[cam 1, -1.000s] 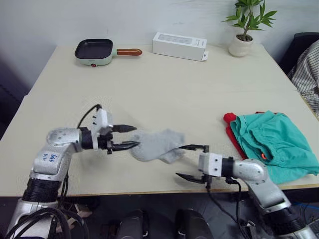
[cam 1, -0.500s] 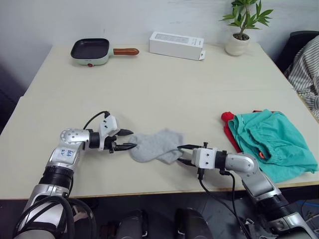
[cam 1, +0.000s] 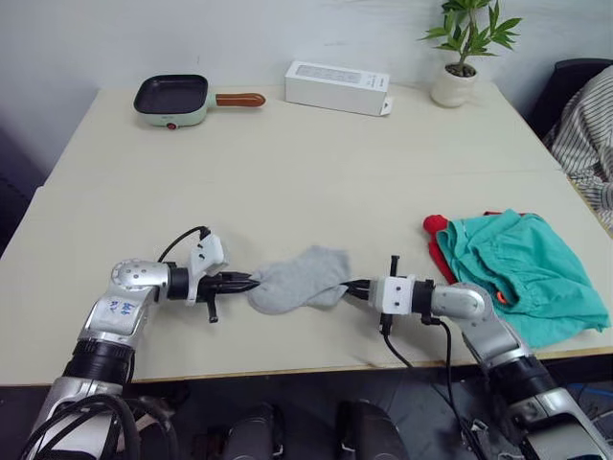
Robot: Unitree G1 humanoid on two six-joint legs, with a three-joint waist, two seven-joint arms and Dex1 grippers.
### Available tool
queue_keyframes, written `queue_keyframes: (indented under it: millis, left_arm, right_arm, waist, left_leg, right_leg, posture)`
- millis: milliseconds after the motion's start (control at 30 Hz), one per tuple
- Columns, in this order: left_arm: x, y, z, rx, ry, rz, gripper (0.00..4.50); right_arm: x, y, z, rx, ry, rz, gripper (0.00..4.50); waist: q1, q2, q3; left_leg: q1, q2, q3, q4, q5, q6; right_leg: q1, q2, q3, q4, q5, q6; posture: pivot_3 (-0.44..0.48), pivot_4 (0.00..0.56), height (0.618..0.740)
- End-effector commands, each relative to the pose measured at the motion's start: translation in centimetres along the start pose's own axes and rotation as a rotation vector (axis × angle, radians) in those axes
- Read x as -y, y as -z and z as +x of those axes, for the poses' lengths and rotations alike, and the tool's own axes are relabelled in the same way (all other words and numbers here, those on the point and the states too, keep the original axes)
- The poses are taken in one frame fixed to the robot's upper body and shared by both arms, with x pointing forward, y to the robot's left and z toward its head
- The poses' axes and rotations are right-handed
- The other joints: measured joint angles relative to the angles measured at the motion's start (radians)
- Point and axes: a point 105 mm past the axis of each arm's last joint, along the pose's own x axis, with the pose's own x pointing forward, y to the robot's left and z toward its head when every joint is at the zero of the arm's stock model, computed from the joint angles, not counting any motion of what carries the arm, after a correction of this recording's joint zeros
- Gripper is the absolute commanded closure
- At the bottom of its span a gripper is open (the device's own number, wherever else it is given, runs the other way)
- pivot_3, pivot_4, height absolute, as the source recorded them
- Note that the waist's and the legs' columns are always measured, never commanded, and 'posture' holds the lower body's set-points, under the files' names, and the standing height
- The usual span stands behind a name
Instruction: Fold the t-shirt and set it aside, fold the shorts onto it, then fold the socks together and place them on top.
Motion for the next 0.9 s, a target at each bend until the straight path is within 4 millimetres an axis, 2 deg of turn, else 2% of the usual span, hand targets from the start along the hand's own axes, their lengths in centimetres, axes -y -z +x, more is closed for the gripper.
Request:
queue_keyframes:
  millis: [33, 167, 200, 267, 367, 467, 567, 633, 700, 733, 800, 900]
  left_arm:
    - [0.9, -0.6, -0.3, 0.006, 0.004, -0.004, 4.48]
    - [1.5, -0.5, -0.3, 0.000, -0.021, -0.063, 4.48]
    - [1.5, -0.6, -0.4, -0.002, -0.037, -0.071, 4.48]
    - [1.6, -0.7, -0.7, -0.011, -0.048, -0.080, 4.00]
    - [2.3, -0.9, -1.5, -0.024, -0.030, -0.083, 3.21]
    - [3.3, -1.1, -2.6, -0.046, 0.009, -0.113, 2.28]
    - [5.0, -1.0, -4.6, -0.104, 0.061, -0.216, 1.35]
    - [5.8, -0.6, -5.1, -0.142, 0.053, -0.300, 0.69]
    - [6.4, -0.3, -5.1, -0.174, 0.036, -0.365, 0.08]
    - [6.8, -0.3, -4.8, -0.171, 0.029, -0.395, 0.08]
    - [7.0, -0.7, -3.9, -0.132, 0.002, -0.469, 0.08]
    - [7.4, -0.4, -2.5, -0.152, -0.039, -0.551, 0.08]
  right_arm:
    - [0.7, -0.1, -0.6, 0.016, -0.011, -0.015, 4.50]
    - [0.8, -0.3, -0.4, 0.043, 0.003, -0.024, 4.50]
    - [0.7, -0.4, -0.4, 0.063, -0.004, 0.024, 4.50]
    - [0.4, -0.5, -0.5, 0.077, -0.025, 0.062, 4.50]
    - [0.3, -0.5, -1.2, 0.080, -0.060, 0.082, 3.82]
    - [0.5, -0.3, -2.1, 0.063, -0.118, 0.096, 2.81]
    - [-0.3, -0.9, -5.0, 0.059, -0.375, 0.277, 1.78]
    - [1.1, -0.9, -6.0, 0.035, -0.397, 0.379, 1.06]
    - [2.9, -1.0, -6.0, 0.029, -0.366, 0.460, 0.39]
    - [4.2, -1.1, -5.4, 0.038, -0.330, 0.500, 0.07]
    - [5.9, -0.8, -4.4, 0.009, -0.265, 0.570, 0.07]
    - [7.1, 0.2, -2.3, -0.062, -0.211, 0.703, 0.07]
  waist:
    - [-0.002, 0.000, 0.000]
    - [-0.007, 0.000, 0.000]
    - [-0.008, 0.000, 0.000]
    - [-0.008, 0.000, 0.000]
    - [-0.008, 0.000, 0.000]
    - [-0.009, 0.001, 0.000]
    - [-0.008, 0.002, 0.002]
    - [-0.008, 0.003, 0.002]
    - [-0.011, 0.003, 0.003]
    - [-0.013, 0.003, 0.003]
    - [-0.013, 0.004, 0.003]
    - [-0.008, 0.004, 0.003]
  left_leg:
    - [0.000, 0.000, 0.000, 0.000, 0.000, 0.000]
    - [0.000, 0.000, -0.001, 0.000, 0.000, 0.000]
    - [0.000, 0.000, -0.001, 0.000, 0.000, 0.000]
    - [0.000, 0.000, -0.001, 0.000, 0.000, 0.000]
    - [0.000, 0.001, -0.001, 0.000, 0.000, 0.000]
    - [0.000, 0.000, -0.001, 0.000, 0.000, 0.000]
    - [0.000, 0.000, -0.001, -0.001, 0.000, -0.001]
    - [0.000, 0.000, -0.002, -0.001, -0.001, 0.000]
    - [0.000, 0.000, -0.002, -0.001, -0.001, 0.001]
    - [0.000, 0.000, -0.002, -0.001, -0.001, 0.001]
    - [0.001, 0.000, -0.002, -0.001, -0.001, 0.000]
    - [0.001, 0.000, -0.003, -0.002, -0.001, -0.002]
  right_leg:
    - [0.000, 0.000, 0.000, 0.000, 0.000, 0.000]
    - [0.000, -0.001, 0.000, 0.000, 0.000, 0.000]
    - [0.000, -0.001, 0.000, 0.000, 0.000, 0.000]
    - [0.000, -0.003, 0.000, 0.000, 0.000, 0.000]
    - [0.000, -0.005, 0.000, 0.000, 0.000, 0.000]
    - [0.000, -0.006, 0.000, 0.000, 0.000, 0.000]
    - [0.000, -0.007, 0.000, -0.001, 0.000, 0.000]
    - [0.000, -0.008, 0.000, -0.002, 0.000, 0.000]
    - [0.001, -0.009, -0.001, -0.002, 0.000, 0.000]
    - [0.001, -0.009, 0.000, -0.001, 0.000, 0.000]
    - [0.000, -0.009, 0.000, -0.001, 0.000, -0.001]
    - [0.000, -0.008, -0.001, 0.001, -0.001, -0.001]
  posture:
    - [0.000, 0.150, 0.740]
    - [0.000, 0.150, 0.740]
    - [0.000, 0.150, 0.740]
    - [0.000, 0.150, 0.740]
    - [0.000, 0.150, 0.740]
    - [0.000, 0.150, 0.740]
    - [0.000, 0.150, 0.740]
    - [0.000, 0.150, 0.740]
    - [0.000, 0.150, 0.740]
    - [0.000, 0.150, 0.740]
    - [0.000, 0.150, 0.740]
    - [0.000, 0.150, 0.740]
